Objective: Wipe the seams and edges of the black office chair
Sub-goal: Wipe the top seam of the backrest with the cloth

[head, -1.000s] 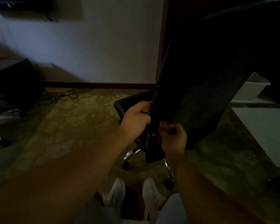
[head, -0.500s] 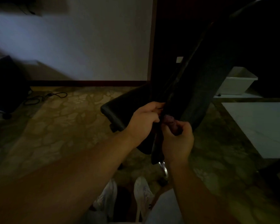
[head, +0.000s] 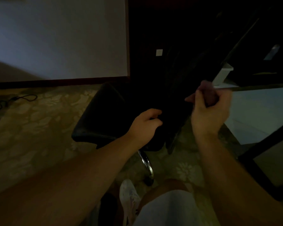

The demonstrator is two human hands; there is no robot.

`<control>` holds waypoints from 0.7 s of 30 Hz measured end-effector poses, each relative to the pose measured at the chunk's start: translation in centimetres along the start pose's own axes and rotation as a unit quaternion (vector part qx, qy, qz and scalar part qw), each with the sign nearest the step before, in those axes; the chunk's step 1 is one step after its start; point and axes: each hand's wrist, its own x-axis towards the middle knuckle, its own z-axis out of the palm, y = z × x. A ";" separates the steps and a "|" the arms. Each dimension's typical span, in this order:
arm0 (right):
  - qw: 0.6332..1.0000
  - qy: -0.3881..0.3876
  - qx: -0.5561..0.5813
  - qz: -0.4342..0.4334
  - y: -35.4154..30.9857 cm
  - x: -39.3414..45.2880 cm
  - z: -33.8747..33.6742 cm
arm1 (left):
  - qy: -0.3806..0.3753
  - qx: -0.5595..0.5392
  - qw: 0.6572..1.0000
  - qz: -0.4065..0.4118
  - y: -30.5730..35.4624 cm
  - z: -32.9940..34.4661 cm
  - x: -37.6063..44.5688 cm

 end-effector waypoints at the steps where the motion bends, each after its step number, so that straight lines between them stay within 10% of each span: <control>1: 0.999 -0.005 -0.025 0.045 2.3 -0.7 -0.1 | -0.004 0.017 1.000 -0.007 -0.7 0.1 0.3; 8: 0.884 -0.128 -0.086 0.441 21.1 -6.1 -1.2 | -0.016 0.065 0.996 -0.054 -5.9 0.5 3.1; 17: 0.917 -0.140 -0.150 0.342 23.2 -2.4 2.5 | -0.056 0.331 0.938 -0.088 -10.7 -1.5 8.2; 21: 0.916 -0.229 -0.228 0.237 24.6 -3.0 5.1 | -0.050 0.506 0.855 -0.106 -13.1 -3.4 9.9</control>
